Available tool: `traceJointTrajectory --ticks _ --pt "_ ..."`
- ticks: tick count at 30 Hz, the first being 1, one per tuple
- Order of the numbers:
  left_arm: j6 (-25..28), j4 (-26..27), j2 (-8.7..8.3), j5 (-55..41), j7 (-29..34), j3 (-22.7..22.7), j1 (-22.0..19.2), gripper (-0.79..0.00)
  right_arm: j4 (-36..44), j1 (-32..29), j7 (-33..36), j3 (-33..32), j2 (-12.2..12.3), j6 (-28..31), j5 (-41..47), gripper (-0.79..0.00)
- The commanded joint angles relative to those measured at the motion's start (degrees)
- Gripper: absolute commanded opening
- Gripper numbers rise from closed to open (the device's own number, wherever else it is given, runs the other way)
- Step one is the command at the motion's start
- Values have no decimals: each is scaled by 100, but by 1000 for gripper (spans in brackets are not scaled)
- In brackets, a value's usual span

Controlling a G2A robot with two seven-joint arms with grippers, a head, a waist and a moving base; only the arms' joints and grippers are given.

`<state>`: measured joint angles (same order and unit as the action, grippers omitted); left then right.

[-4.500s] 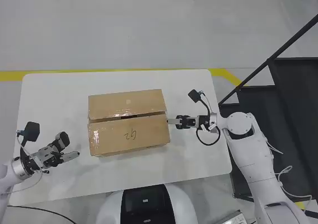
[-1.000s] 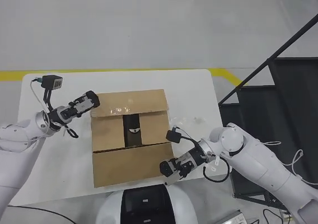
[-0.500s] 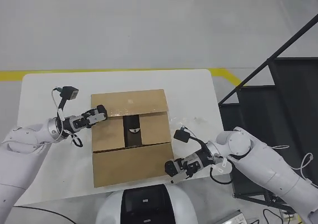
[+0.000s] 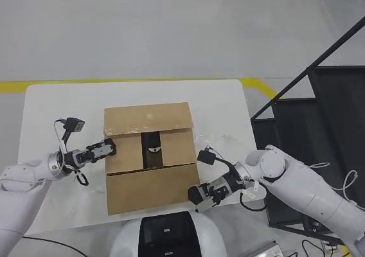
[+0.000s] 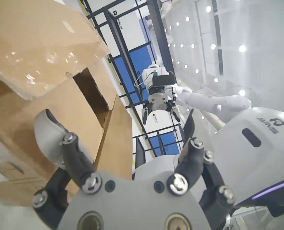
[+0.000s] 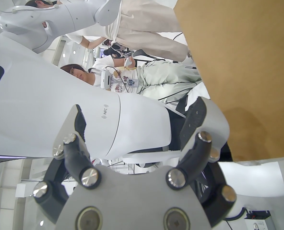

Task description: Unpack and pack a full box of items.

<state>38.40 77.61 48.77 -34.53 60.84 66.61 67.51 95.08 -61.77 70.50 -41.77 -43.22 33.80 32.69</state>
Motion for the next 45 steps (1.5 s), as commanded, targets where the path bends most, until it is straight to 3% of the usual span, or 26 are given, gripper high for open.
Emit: traceJointTrajectory --ticks 1,12,20,27,36,39,45 --pt "-15 -166 60 -261 32 -107 -182 0 -17 19 -40 33 21 41 20 0" --pt "112 -765 420 -884 -95 -585 -1240 0 -103 128 -171 198 129 171 189 0" --pt "102 -1502 772 -688 -824 -1032 -2178 0 -181 227 -228 280 183 228 267 0" --pt "96 -2417 1110 203 -1591 -1543 -2906 0 -224 197 -301 261 272 300 322 0" --pt "-154 -3532 1530 1088 -2469 -2094 -3408 0 -198 157 -366 260 363 366 346 0" --pt "-389 -3901 1658 1122 -2530 -2218 -3474 0 -183 159 -383 271 382 382 343 0" --pt "-364 -4481 1848 1130 -2405 -2327 -3559 0 -163 155 -432 299 421 432 334 0"
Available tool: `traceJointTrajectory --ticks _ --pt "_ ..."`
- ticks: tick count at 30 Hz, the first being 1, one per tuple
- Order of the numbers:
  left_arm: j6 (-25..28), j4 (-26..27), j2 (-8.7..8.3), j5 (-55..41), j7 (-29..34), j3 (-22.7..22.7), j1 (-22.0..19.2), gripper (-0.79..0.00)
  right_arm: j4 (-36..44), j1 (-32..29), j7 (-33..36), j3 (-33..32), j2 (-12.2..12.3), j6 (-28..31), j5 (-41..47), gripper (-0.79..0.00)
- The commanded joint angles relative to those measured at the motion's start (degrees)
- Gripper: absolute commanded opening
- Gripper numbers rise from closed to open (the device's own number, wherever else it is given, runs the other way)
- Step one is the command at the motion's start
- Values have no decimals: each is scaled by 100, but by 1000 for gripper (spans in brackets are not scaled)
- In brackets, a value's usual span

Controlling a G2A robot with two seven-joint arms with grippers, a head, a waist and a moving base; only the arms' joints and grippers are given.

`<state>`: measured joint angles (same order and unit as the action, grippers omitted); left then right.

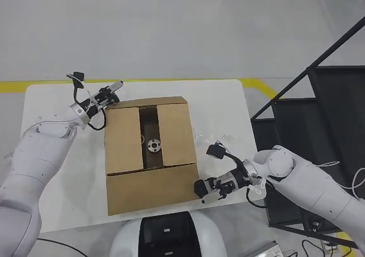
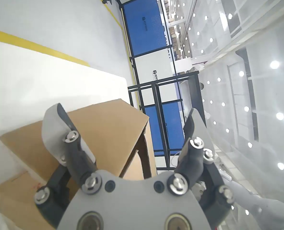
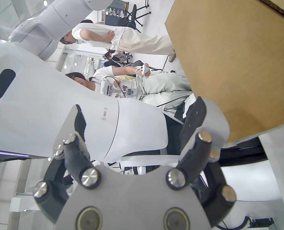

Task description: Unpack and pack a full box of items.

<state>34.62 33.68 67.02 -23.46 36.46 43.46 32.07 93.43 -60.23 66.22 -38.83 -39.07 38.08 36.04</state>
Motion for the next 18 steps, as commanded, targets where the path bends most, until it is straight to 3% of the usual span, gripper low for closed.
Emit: traceJointTrajectory --ticks 1,5,9,14,18 --pt "35 -154 44 21 78 -13 -32 0 3 2 -9 11 12 9 0 0" --pt "209 -401 75 -68 266 73 -71 0 -17 23 -16 43 26 16 -1 0" --pt "774 -466 -2 -426 524 375 -19 0 -45 86 -45 44 18 45 45 0" --pt "1545 -239 -261 -856 998 905 250 0 -23 242 -39 -46 -16 37 122 0" --pt "1760 493 -648 -1133 1561 1524 833 0 113 513 -147 -98 -124 -366 25 0"
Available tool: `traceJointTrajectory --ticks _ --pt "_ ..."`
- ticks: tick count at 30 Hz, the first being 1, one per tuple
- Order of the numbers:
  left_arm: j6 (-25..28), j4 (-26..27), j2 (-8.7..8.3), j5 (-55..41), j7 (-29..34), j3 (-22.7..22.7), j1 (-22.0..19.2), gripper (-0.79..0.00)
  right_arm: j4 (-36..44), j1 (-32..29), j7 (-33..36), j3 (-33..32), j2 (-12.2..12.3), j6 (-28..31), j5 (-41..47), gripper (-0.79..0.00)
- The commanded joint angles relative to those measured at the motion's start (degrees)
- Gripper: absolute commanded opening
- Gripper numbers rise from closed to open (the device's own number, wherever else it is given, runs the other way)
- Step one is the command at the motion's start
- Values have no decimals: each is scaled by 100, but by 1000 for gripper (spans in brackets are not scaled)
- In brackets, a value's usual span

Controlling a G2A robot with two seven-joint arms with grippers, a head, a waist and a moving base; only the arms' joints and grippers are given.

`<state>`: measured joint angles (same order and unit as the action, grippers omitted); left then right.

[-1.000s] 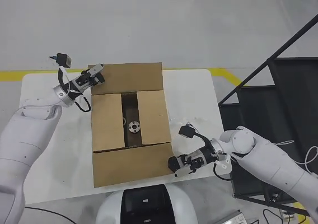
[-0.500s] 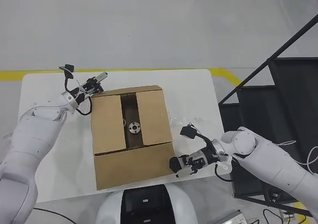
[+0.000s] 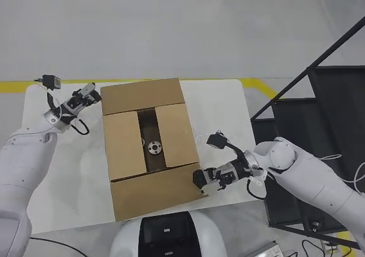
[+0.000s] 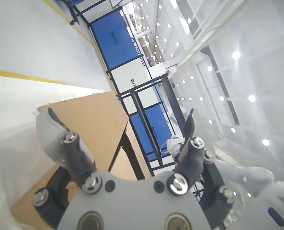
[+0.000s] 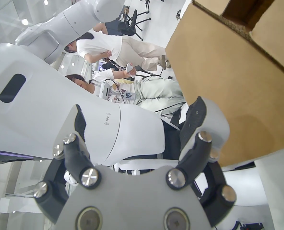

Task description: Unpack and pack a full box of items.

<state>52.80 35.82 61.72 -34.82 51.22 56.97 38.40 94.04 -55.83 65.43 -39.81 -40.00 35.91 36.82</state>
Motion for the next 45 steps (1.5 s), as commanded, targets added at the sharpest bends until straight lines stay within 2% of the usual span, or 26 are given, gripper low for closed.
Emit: traceJointTrajectory --ticks 1,5,8,9,14,18,22,29,33,38,45 --pt "-101 571 -227 11 128 332 414 0 88 151 -180 7 -67 -318 -153 0" --pt "-409 1950 -672 87 436 1070 1499 0 250 482 -880 169 -287 -1073 -633 0" --pt "-619 2871 -913 32 646 1612 2296 0 208 719 -1324 383 -502 -1520 -651 0" --pt "-725 3295 -1011 -1 752 1866 2678 0 108 864 -1595 502 -624 -1752 -746 0" --pt "-1073 4506 -1267 25 1100 2635 3785 0 -361 1294 -2305 1052 -1118 -2461 -1060 0" --pt "-1279 5205 -1395 28 1307 3071 4378 0 -760 1513 -2632 1411 -1487 -2709 -1278 0" --pt "-1414 5674 -1484 -4 1441 3357 4728 0 -1205 1682 -2856 1628 -1839 -2622 -1274 0" --pt "-1412 6025 -1573 -10 1439 3642 5085 0 -1711 1926 -2781 1982 -2406 -2661 -1336 0" --pt "-1334 6059 -1608 -95 1361 3801 5236 0 -1974 1941 -2556 2137 -2687 -2609 -1173 0" --pt "-1232 6000 -1646 -338 1260 4034 5359 0 -2156 1964 -1912 2139 -2997 -1692 -804 0" --pt "-1099 6083 -1671 -928 1127 4412 5487 0 -1908 1947 -1937 2017 -3228 -819 -988 0"
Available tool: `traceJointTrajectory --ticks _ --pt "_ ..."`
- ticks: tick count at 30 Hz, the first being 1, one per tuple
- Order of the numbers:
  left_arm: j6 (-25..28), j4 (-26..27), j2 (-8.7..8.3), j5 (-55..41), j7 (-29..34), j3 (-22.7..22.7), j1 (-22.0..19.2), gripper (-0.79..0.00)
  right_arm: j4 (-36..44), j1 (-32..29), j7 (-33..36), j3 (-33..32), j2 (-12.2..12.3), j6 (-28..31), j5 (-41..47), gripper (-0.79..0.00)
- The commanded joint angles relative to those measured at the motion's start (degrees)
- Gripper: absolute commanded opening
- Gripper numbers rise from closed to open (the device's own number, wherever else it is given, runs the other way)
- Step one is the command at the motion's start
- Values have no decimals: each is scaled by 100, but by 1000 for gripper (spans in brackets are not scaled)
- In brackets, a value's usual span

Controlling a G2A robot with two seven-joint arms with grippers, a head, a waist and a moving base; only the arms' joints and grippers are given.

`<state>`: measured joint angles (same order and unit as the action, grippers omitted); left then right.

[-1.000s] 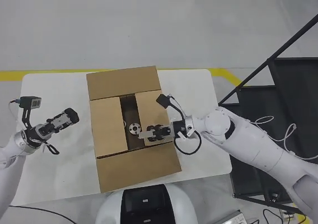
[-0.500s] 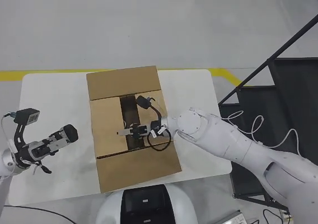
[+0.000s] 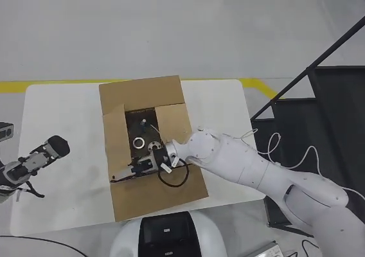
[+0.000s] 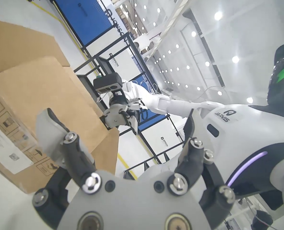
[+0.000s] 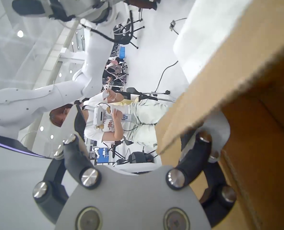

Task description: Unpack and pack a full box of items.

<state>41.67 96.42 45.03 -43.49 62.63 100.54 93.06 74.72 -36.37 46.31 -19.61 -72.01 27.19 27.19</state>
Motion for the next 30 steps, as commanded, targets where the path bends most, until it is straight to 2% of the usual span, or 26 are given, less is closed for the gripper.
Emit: traceJointTrajectory --ticks 1,8,16,18,25,30 --pt "29 72 -4 -140 -30 121 57 0 47 -2 -66 4 -77 128 -61 0" --pt "-56 377 -10 -414 55 450 299 0 -363 78 -207 387 -670 38 -234 0" --pt "-502 473 -31 -11 502 160 81 0 -1320 174 -388 616 -1338 89 -541 0" --pt "-517 280 -34 354 515 65 -14 0 -1599 203 -449 583 -1451 102 -618 0" --pt "-414 -67 8 781 247 -117 -165 0 -2028 136 -213 289 -1551 418 -335 0" --pt "-400 -253 33 857 172 -204 -204 0 -1940 -1 -55 -133 -1388 688 -166 0"
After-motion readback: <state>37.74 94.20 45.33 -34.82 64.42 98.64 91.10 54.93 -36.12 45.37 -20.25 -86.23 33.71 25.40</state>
